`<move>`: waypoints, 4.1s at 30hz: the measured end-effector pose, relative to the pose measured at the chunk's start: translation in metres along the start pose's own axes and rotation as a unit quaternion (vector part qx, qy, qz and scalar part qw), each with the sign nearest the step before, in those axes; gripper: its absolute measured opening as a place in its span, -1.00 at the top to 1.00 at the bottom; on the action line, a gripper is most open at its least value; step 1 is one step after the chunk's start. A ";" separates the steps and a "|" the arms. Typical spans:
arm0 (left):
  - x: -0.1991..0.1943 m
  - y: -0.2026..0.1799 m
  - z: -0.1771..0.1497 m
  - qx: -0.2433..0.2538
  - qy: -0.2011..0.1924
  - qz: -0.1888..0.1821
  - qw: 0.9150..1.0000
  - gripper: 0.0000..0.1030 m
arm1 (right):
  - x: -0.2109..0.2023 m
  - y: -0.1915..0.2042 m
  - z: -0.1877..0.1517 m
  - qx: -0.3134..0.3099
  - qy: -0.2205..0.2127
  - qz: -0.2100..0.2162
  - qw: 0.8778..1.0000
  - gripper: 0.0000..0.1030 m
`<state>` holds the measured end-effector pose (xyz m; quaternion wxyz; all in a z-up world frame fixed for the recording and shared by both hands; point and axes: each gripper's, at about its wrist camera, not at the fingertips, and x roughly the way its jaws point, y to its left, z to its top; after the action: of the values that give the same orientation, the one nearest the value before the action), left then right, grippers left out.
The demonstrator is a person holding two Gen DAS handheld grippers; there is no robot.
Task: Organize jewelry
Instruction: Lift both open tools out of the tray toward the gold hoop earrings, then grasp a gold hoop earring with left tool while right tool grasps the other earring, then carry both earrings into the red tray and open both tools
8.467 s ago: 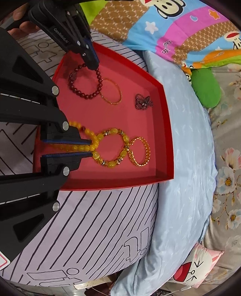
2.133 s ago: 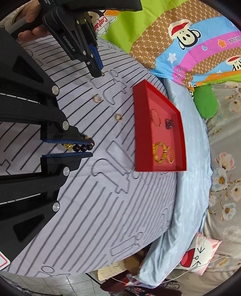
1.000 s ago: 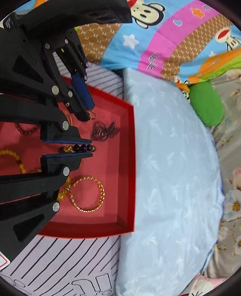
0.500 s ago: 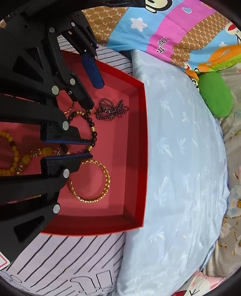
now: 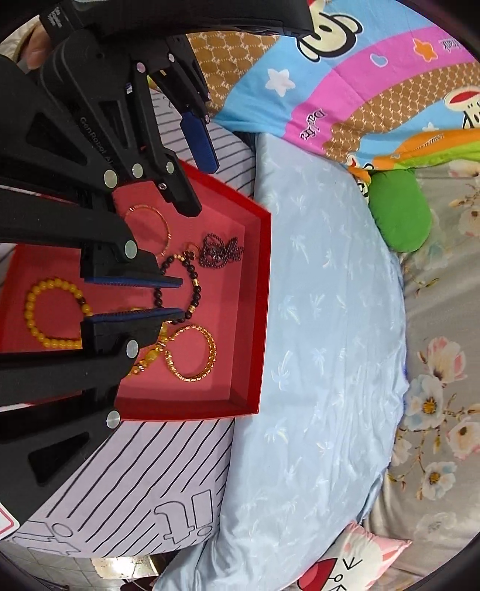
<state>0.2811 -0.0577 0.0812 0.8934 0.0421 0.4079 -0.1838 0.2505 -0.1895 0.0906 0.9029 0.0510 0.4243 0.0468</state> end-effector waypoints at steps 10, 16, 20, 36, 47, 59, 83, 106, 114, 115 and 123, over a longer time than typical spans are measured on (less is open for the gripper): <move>-0.050 -0.005 -0.039 -0.006 -0.005 0.001 1.000 0.09 | -0.052 0.014 -0.042 -0.002 -0.011 0.005 1.000 0.74; -0.073 -0.011 -0.065 -0.015 -0.006 -0.001 1.000 0.05 | -0.070 0.020 -0.071 0.002 -0.005 0.009 1.000 0.74; -0.084 -0.016 -0.084 -0.017 -0.005 0.000 1.000 0.05 | -0.079 0.024 -0.092 0.003 -0.001 0.005 1.000 0.74; -0.097 -0.033 -0.166 -0.025 0.019 0.006 0.999 0.06 | -0.093 0.019 -0.162 0.011 0.025 -0.012 1.000 0.74; -0.070 -0.057 -0.197 -0.006 0.051 -0.008 0.999 0.07 | -0.088 0.011 -0.185 0.025 0.045 -0.014 0.999 0.74; -0.060 -0.056 -0.203 -0.015 0.058 -0.022 0.998 0.41 | -0.081 0.009 -0.190 0.030 0.053 -0.012 0.998 0.74; -0.072 -0.016 -0.198 -0.044 0.048 0.023 0.998 0.61 | -0.035 0.038 -0.170 -0.002 0.058 0.009 0.998 0.40; -0.062 -0.004 -0.196 -0.057 0.063 0.024 0.996 0.61 | 0.003 0.057 -0.159 -0.052 0.061 -0.025 0.996 0.66; -0.064 -0.005 -0.196 -0.057 0.060 0.024 0.996 0.61 | -0.005 0.060 -0.161 -0.057 0.054 -0.028 0.997 0.67; -0.065 -0.006 -0.195 -0.057 0.060 0.024 0.996 0.61 | -0.009 0.059 -0.161 -0.055 0.051 -0.026 0.997 0.67; -0.080 -0.011 -0.190 -0.058 0.048 0.019 0.997 0.61 | -0.043 0.048 -0.161 -0.024 0.033 -0.009 0.999 0.67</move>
<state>0.0939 -0.0018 0.0151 0.8771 0.0067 0.4592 -0.1409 0.0976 -0.1389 0.0274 0.8899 0.0239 0.4527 0.0501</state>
